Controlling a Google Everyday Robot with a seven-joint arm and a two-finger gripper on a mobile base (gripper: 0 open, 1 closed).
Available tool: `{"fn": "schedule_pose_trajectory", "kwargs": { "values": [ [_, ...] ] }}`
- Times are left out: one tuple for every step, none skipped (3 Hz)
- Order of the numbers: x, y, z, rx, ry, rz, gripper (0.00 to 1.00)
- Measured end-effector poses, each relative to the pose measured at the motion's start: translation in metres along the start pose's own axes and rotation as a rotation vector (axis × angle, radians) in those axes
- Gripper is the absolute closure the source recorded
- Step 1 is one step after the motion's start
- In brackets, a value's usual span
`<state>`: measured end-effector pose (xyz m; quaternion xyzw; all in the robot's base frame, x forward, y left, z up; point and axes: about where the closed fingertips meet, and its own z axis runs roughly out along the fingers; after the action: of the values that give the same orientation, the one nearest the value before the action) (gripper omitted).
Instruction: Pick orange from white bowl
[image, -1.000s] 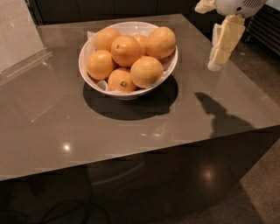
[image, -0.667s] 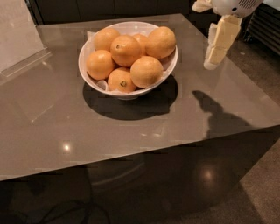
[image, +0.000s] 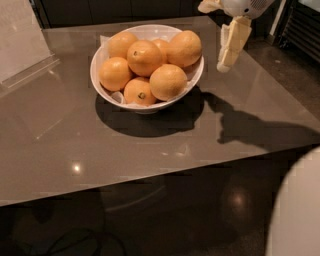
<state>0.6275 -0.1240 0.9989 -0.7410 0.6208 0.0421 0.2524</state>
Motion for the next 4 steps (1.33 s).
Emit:
{"fn": "schedule_pose_trajectory", "kwargs": {
  "values": [
    [-0.008, -0.027, 0.020, -0.001, -0.042, -0.046, 0.00],
    [-0.011, -0.040, 0.020, 0.043, -0.053, -0.046, 0.19],
    [-0.013, -0.051, 0.033, 0.058, -0.070, -0.048, 0.09],
    [-0.012, -0.058, 0.049, 0.050, -0.091, -0.049, 0.10]
  ]
}}
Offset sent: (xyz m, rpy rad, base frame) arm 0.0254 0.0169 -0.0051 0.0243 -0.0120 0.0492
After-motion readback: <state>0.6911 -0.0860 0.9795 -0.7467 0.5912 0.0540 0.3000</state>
